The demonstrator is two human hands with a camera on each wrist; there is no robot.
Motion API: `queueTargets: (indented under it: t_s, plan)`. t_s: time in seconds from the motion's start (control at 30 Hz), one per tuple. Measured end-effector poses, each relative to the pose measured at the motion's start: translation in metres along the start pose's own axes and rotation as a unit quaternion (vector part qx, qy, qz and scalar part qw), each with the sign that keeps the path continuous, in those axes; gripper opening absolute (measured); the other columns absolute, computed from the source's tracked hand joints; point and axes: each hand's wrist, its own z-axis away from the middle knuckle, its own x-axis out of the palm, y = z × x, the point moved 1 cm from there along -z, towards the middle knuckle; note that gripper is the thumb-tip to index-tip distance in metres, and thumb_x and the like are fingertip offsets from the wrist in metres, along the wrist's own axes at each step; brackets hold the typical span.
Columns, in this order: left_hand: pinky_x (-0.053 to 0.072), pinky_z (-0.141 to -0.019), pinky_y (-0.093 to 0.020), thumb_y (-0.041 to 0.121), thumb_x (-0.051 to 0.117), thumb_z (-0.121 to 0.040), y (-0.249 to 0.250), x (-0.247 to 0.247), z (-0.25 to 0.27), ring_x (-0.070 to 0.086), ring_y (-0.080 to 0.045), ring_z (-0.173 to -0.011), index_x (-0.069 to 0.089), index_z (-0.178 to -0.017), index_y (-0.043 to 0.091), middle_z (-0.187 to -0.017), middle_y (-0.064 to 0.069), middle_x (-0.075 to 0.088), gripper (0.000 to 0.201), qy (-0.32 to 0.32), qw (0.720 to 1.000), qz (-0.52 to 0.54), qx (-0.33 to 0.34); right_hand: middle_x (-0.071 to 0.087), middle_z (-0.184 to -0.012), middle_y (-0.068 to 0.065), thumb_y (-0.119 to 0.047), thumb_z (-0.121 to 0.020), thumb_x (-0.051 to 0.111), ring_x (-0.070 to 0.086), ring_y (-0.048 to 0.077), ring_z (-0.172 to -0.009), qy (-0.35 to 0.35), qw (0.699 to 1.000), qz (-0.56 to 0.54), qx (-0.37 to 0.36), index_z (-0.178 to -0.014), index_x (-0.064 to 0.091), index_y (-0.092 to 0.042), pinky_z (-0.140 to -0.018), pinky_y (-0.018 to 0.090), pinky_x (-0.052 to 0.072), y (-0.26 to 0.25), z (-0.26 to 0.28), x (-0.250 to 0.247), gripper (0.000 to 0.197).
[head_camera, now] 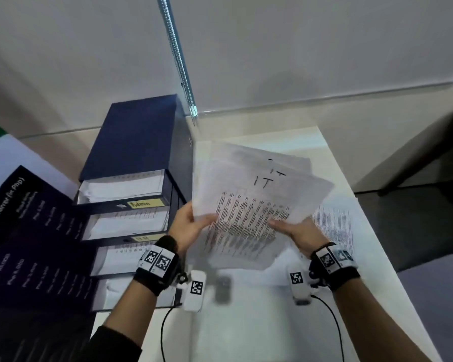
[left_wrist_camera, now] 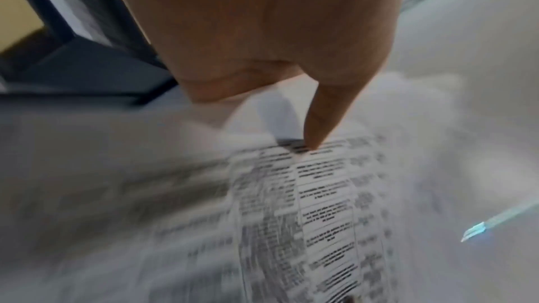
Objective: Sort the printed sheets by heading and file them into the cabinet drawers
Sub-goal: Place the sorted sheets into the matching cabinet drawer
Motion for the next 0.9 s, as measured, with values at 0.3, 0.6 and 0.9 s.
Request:
queueTargets:
  t_s: [0.3,0.6,0.9]
  plan:
    - [0.056,-0.086,-0.033,0.002,0.063,-0.091,0.012,0.032,-0.025,0.070,-0.017,-0.096,0.066,-0.110,0.010,-0.106,-0.005,0.074,0.020,0.138,0.987,0.052,0.068,0.067,-0.075,0.007,-0.042,-0.074,0.080,0.066,0.023,-0.068,0.051,0.990,0.122,-0.054,-0.089,0.064,-0.007,-0.060,0.033,0.057,0.004,-0.036,-0.023,0.041]
    - [0.056,-0.089,-0.033,0.004,0.074,-0.084,0.011,0.057,-0.029,0.068,-0.018,-0.098,0.068,-0.111,0.022,-0.105,-0.001,0.073,0.033,0.087,0.983,0.074,0.144,0.074,-0.095,0.005,-0.022,-0.068,0.088,0.072,0.018,-0.085,0.123,0.991,0.003,-0.048,-0.108,0.064,-0.010,-0.073,0.034,0.059,0.019,-0.038,-0.042,0.048]
    - [0.054,-0.079,-0.016,0.013,0.073,-0.086,-0.033,0.069,-0.061,0.068,-0.018,-0.103,0.067,-0.105,0.019,-0.105,-0.002,0.073,0.021,0.062,0.997,0.051,0.016,0.069,-0.087,0.008,-0.014,-0.077,0.080,0.066,0.028,-0.084,0.143,0.989,-0.002,-0.029,-0.091,0.066,-0.019,-0.076,0.042,0.055,0.041,-0.036,-0.040,0.020]
